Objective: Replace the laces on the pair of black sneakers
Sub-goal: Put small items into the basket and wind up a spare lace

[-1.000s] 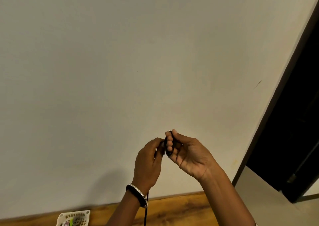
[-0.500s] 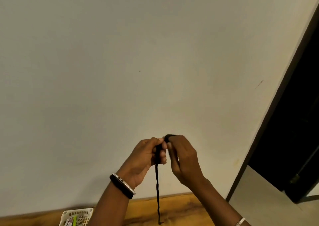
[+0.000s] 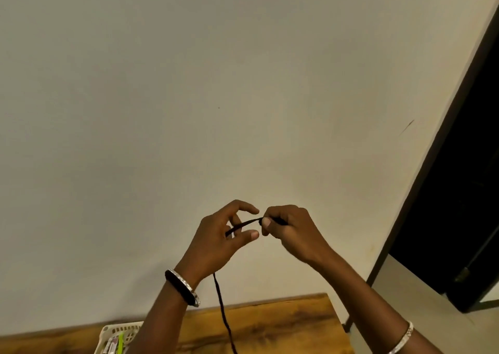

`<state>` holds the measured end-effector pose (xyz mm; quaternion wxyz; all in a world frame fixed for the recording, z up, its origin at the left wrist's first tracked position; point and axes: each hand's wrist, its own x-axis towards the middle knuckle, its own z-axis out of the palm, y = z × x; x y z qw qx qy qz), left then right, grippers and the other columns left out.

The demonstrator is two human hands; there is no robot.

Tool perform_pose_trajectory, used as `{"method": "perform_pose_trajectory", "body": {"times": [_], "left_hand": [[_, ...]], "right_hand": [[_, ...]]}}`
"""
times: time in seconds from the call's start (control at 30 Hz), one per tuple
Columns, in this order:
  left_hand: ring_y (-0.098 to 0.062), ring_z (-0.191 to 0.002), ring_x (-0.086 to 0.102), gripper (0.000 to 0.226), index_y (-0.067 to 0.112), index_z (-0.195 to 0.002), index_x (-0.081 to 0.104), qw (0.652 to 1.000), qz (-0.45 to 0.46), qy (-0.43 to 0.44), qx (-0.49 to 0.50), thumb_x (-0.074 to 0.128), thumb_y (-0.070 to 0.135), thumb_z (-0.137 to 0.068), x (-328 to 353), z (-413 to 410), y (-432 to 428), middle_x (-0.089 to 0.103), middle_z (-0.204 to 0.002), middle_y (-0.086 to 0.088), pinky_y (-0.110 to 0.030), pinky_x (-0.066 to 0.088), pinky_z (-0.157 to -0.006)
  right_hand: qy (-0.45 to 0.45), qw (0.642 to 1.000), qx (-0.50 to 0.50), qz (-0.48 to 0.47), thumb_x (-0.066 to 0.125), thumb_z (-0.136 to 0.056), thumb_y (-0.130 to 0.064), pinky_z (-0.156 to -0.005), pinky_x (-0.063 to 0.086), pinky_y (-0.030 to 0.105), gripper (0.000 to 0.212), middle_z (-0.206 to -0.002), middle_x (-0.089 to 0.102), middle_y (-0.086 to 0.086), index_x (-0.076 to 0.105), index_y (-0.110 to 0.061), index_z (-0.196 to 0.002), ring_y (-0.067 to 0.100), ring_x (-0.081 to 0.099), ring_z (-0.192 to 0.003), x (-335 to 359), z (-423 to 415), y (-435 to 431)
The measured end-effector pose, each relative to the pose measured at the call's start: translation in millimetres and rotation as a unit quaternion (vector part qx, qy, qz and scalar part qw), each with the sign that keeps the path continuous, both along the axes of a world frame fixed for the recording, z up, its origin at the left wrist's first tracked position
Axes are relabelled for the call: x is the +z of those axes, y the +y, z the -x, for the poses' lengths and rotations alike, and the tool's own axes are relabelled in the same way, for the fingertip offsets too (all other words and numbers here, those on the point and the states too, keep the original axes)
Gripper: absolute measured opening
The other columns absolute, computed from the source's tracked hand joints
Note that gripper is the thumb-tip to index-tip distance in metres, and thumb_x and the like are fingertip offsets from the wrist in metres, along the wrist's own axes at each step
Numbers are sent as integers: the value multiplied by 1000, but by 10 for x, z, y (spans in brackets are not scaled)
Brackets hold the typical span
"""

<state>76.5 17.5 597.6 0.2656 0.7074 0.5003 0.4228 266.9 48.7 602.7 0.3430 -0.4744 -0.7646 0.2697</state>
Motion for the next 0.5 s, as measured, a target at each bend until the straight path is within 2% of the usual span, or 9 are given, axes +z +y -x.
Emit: {"method": "perform_pose_trajectory", "body": {"times": [0.1, 0.23, 0.33, 0.5], "left_hand": [[0, -78, 58, 17, 44, -104, 66, 978, -170, 101, 61, 71, 40, -88, -101, 7, 24, 58, -87, 19, -12, 43, -58], [-4, -65, 56, 27, 34, -113, 63, 926, -327, 155, 105, 72, 36, -87, -183, -2, 15, 61, -97, 11, -19, 50, -50], [-10, -61, 58, 29, 33, -108, 60, 894, -388, 179, 132, 77, 29, -84, -236, -16, 4, 62, -96, 4, -21, 49, -47], [-14, -59, 54, 17, 26, -94, 73, 853, -429, 244, 170, 82, 18, -81, -296, -17, -8, 63, -89, 1, -21, 42, -43]], "right_hand": [[61, 987, 49, 140, 55, -99, -13, -61, 36, 26, 32, -57, 54, -1, 69, -9, -70, 10, 46, -53, 128, -23, -21], [131, 957, 67, 250, 47, -98, -11, -57, 31, 27, 35, -56, 45, 4, 63, -4, -68, 16, 38, -52, 205, -4, -68], [159, 935, 75, 310, 45, -96, -14, -55, 28, 28, 34, -59, 40, 3, 59, -5, -67, 17, 36, -53, 220, 8, -94], [183, 906, 98, 368, 47, -95, -15, -54, 25, 28, 31, -60, 38, 3, 58, -4, -69, 17, 32, -52, 243, 38, -107]]}}
